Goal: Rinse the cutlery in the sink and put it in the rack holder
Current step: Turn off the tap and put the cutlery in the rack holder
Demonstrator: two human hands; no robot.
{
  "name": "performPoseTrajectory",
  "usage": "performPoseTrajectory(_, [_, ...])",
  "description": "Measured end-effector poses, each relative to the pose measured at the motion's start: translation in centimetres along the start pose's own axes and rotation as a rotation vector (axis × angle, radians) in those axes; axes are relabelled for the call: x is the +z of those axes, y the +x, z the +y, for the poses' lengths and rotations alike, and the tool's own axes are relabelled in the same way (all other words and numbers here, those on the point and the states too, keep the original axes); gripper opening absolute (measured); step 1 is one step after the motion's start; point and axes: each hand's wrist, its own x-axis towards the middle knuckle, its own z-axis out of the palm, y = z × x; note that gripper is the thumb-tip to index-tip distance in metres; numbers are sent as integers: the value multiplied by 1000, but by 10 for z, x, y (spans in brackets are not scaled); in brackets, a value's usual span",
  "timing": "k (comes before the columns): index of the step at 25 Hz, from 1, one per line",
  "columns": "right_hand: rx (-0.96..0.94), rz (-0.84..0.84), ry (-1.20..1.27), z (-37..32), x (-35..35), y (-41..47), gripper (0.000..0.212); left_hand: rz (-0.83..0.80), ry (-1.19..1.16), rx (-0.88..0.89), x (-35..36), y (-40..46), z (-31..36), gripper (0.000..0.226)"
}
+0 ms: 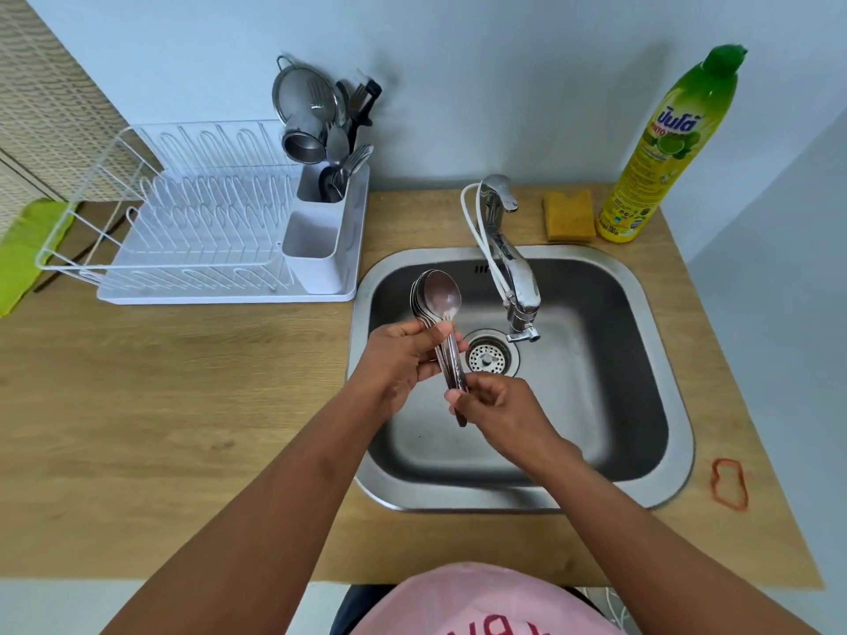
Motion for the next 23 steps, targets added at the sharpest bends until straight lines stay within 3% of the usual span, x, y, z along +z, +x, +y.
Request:
performPoseTrajectory(4, [-105,-12,4,-24,1,0,10,-72,10,95,-2,-15,20,13])
performPoseTrajectory(8, [-135,-94,74,-37,0,5,9,-17,348,210,-5,-27,39,17])
performPoseTrajectory(13, [-253,-119,140,-66,3,10,8,-94,302,177,-10,-34,49,20])
performPoseTrajectory(17, [-285,-96,-2,-87,1,15,10,-140,415,231,-14,-39,58,9])
performPoseTrajectory(23, [-296,-53,-191,-129,25,31,10,-13,555,398,-44,-44,105,13])
